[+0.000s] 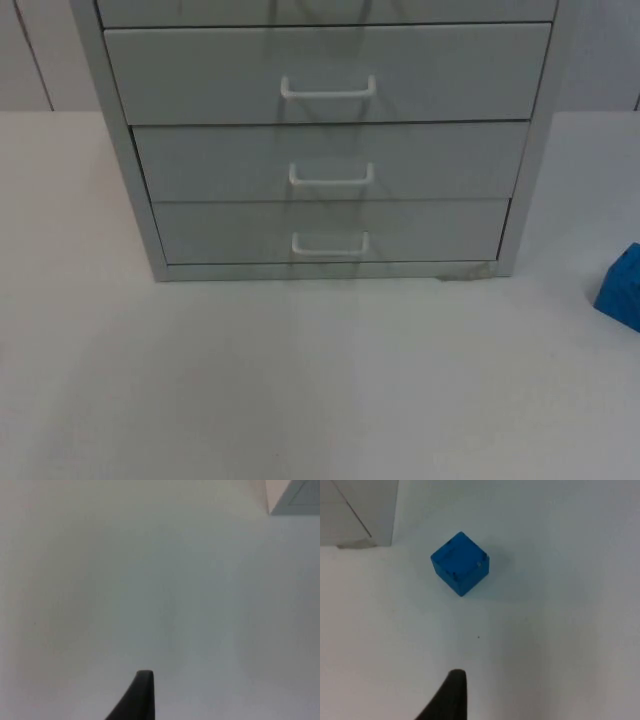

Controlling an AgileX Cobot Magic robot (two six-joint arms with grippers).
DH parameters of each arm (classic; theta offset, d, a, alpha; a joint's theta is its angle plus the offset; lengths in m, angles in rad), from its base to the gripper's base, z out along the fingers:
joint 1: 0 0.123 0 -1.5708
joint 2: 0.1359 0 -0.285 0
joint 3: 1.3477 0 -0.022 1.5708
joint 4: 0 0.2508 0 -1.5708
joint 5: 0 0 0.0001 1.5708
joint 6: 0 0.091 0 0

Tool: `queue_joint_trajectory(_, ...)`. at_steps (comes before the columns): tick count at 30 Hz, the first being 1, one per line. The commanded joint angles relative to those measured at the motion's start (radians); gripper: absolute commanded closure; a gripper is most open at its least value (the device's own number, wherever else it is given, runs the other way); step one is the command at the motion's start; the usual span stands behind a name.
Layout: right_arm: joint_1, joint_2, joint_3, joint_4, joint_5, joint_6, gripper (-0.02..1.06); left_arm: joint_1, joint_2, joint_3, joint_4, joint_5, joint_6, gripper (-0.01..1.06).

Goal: Open the drawer with the left hand, place the block into the drawer with the right hand, then close the drawer with the left hand.

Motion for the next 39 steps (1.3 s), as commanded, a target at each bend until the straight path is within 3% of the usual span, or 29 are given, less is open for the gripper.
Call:
queue_joint_trajectory(1,-0.003,0.022,-0.005,0.001,-0.014,-0.008,-0.01,-0.006,0.044,-0.008,-0.009,-0.022,0.004,0.00)
queue_joint_trajectory(18,-0.003,0.055,-0.005,-0.001,-0.020,-0.008,-0.01,-0.006,0.084,-0.008,-0.047,-0.015,0.059,0.01)
queue_joint_trajectory(21,-0.003,0.055,-0.005,-0.001,-0.017,0.002,-0.01,-0.006,0.084,-0.008,-0.111,-0.006,0.111,0.09)
queue_joint_trajectory(24,-0.003,0.055,-0.005,-0.001,-0.005,0.002,-0.01,-0.006,0.084,-0.008,-0.208,0.001,0.180,0.34)
queue_joint_trajectory(25,-0.003,0.055,-0.005,-0.001,-0.005,0.002,-0.01,-0.006,0.084,-0.008,-0.208,0.001,0.180,0.34)
queue_joint_trajectory(27,-0.003,0.055,-0.005,-0.007,-0.003,0.000,-0.01,-0.006,0.084,-0.008,-0.265,-0.010,0.283,0.55)
queue_joint_trajectory(28,-0.003,0.055,-0.005,-0.007,-0.001,0.000,-0.01,-0.006,0.084,-0.008,-0.300,-0.016,0.315,0.60)
queue_joint_trajectory(33,-0.003,0.055,-0.005,-0.007,0.002,0.000,-0.01,-0.006,0.116,-0.061,-0.440,0.006,0.415,0.61)
queue_joint_trajectory(39,-0.003,0.055,-0.005,-0.001,0.013,0.000,-0.01,-0.015,0.189,-0.157,-0.503,0.047,0.484,0.61)
